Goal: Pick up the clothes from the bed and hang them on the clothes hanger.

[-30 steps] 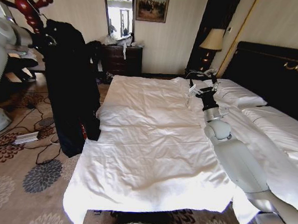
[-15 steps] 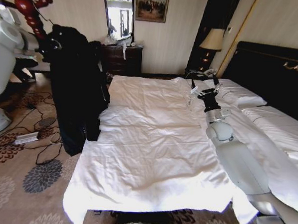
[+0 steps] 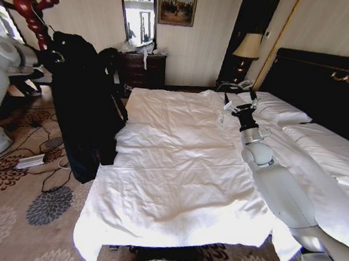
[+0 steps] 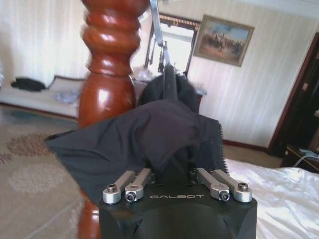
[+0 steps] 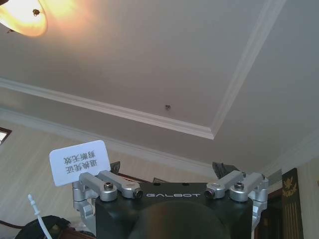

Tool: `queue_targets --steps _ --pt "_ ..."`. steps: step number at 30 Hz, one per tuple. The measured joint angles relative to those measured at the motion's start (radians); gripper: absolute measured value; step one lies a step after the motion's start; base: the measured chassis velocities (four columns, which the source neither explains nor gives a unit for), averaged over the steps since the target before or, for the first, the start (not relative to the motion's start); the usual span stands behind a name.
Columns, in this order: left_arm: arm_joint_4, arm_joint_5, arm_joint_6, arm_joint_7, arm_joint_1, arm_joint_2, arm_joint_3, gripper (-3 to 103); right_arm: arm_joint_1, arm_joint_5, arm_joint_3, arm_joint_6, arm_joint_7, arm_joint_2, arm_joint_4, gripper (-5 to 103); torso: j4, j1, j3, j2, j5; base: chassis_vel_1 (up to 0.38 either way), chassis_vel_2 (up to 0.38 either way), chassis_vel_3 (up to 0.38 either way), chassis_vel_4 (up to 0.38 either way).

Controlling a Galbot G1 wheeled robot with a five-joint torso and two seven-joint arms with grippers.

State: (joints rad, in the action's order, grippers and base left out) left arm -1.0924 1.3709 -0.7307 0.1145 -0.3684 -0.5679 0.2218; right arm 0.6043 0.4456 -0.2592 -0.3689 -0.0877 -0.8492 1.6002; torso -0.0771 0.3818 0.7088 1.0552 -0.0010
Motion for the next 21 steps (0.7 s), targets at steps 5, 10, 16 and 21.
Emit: queue_targets --steps 5,10,16,21 --pt "-0.140 0.010 0.047 0.018 0.083 0.090 -0.088 47 0.001 0.040 -0.008 0.010 -0.009 0.001 -0.011 100 -0.0009 0.000 0.000 0.000 0.0011 0.000 0.000 0.000 0.000" --pt "-0.251 0.043 0.081 0.062 0.177 0.161 -0.181 64 0.003 0.112 -0.005 0.039 -0.042 -0.003 -0.007 100 -0.0008 0.000 0.000 0.000 0.0009 0.000 0.000 0.000 0.000" --pt "-0.357 0.059 0.108 0.080 0.325 0.263 -0.289 85 0.020 0.199 -0.024 0.077 -0.083 -0.002 0.018 100 -0.0007 0.000 0.000 0.000 0.0010 0.000 0.000 0.000 0.000" --pt "-0.462 0.078 0.174 0.089 0.516 0.374 -0.401 100 0.083 0.316 -0.102 0.132 -0.140 0.005 0.084 100 -0.0001 0.000 0.000 0.000 0.0006 0.000 0.000 0.000 0.000"
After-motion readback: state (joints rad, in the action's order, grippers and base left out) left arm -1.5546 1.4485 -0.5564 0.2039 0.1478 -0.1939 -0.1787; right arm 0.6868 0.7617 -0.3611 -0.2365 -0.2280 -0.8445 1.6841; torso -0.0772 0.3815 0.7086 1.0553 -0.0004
